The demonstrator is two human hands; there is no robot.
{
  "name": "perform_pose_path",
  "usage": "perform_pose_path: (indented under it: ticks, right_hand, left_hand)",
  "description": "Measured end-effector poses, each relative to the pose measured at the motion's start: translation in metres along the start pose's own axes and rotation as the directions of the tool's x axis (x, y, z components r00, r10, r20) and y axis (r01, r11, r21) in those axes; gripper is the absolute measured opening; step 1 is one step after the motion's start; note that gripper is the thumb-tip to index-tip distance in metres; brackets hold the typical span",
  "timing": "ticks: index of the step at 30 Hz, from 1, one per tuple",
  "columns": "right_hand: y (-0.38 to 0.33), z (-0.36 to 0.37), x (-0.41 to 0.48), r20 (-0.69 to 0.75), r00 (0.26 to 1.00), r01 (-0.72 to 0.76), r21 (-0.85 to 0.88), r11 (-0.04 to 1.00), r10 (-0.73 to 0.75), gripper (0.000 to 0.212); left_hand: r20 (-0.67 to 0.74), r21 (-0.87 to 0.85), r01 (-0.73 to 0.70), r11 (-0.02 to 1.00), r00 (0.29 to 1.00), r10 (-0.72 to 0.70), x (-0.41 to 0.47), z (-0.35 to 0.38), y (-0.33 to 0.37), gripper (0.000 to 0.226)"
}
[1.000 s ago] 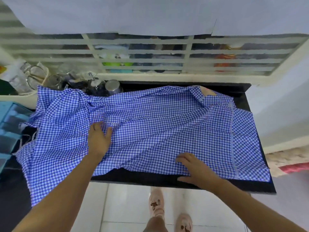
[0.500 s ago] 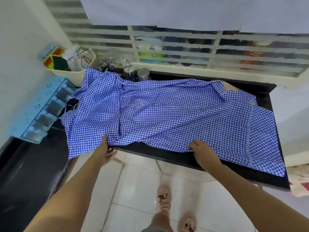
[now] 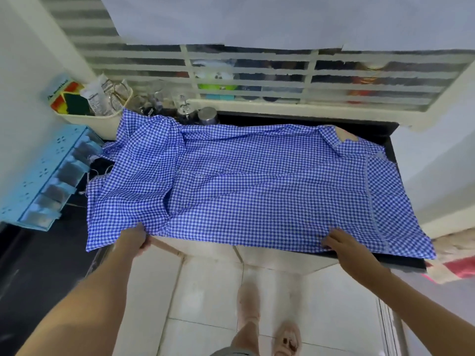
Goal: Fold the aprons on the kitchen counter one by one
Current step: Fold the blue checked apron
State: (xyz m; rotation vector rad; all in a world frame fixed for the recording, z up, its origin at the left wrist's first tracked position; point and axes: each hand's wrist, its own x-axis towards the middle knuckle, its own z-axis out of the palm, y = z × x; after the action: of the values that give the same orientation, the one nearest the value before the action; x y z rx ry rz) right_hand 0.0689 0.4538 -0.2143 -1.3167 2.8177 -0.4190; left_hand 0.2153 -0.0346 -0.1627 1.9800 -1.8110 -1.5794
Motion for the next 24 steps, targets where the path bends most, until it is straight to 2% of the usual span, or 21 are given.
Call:
perform_pose_path:
  ticks: [2,3,5,6,7,8,10,11,13,14,16,17,19,21,22,24]
  right_hand:
    - [0.000,0.005,-0.006,-0.058,0.994,-0.091,-0.006,0.996,0.090,0.059]
    - [-0.003,0.007,-0.010,-0.105,0.985,-0.141,-0.022,0.990,0.138,0.060]
    - [-0.007,0.008,-0.019,-0.214,0.936,-0.293,-0.036,0.955,0.279,0.060]
    - [-0.008,0.005,-0.020,-0.253,0.888,-0.402,-0.024,0.915,0.384,0.058]
    - [-0.008,0.001,-0.023,-0.271,0.807,-0.549,-0.014,0.836,0.525,0.058]
    - [-0.007,-0.004,-0.024,-0.255,0.686,-0.701,0.020,0.713,0.681,0.058]
    - [0.006,-0.014,-0.031,-0.181,0.367,-0.906,0.153,0.395,0.912,0.062]
    - [0.012,-0.020,-0.033,-0.154,0.240,-0.934,0.232,0.271,0.959,0.067]
    - [0.034,-0.025,-0.042,-0.120,0.057,-0.899,0.426,0.103,0.991,0.074]
    - [0.045,-0.028,-0.046,-0.073,-0.015,-0.831,0.556,0.028,0.997,0.073]
    - [0.058,-0.032,-0.050,0.060,-0.088,-0.618,0.780,-0.102,0.994,0.066]
    - [0.064,-0.037,-0.053,0.137,-0.101,-0.497,0.851,-0.169,0.985,0.059]
    - [0.071,-0.046,-0.053,0.296,-0.070,-0.233,0.924,-0.304,0.953,0.047]
    - [0.071,-0.057,-0.053,0.408,-0.049,-0.009,0.913,-0.409,0.912,0.040]
    - [0.074,-0.058,-0.054,0.427,-0.039,0.023,0.904,-0.426,0.903,0.036]
    - [0.078,-0.057,-0.054,0.401,-0.047,-0.145,0.904,-0.403,0.915,0.026]
  left_hand:
    - [0.128,0.278,-0.052,0.959,0.992,0.017,-0.014,0.016,0.006,0.046]
    - [0.165,0.434,-0.143,0.890,0.983,0.077,-0.021,0.029,0.012,0.051]
    - [0.249,0.655,-0.375,0.656,0.927,0.280,-0.040,0.064,0.028,0.057]
    - [0.295,0.693,-0.492,0.528,0.861,0.415,-0.052,0.083,0.035,0.053]
    - [0.356,0.678,-0.598,0.426,0.775,0.522,-0.066,0.105,0.041,0.046]
    - [0.417,0.637,-0.682,0.359,0.696,0.584,-0.081,0.123,0.045,0.038]
    - [0.566,0.506,-0.817,0.277,0.557,0.608,-0.105,0.160,0.046,0.033]
    - [0.640,0.455,-0.857,0.242,0.503,0.581,-0.112,0.175,0.043,0.044]
    - [0.759,0.399,-0.908,0.126,0.404,0.510,-0.125,0.202,0.036,0.072]
    - [0.805,0.385,-0.921,0.051,0.362,0.470,-0.131,0.217,0.032,0.082]
    - [0.877,0.372,-0.925,-0.073,0.325,0.355,-0.142,0.235,0.018,0.090]
    - [0.907,0.346,-0.930,-0.123,0.298,0.299,-0.148,0.246,0.013,0.090]
    - [0.945,0.307,-0.920,-0.243,0.265,0.191,-0.151,0.255,0.000,0.089]
    - [0.965,0.258,-0.900,-0.352,0.219,0.148,-0.146,0.257,-0.008,0.090]
    - [0.974,0.222,-0.898,-0.380,0.184,0.133,-0.143,0.257,-0.009,0.090]
    - [0.989,0.145,-0.920,-0.365,0.120,0.090,-0.139,0.253,-0.004,0.093]
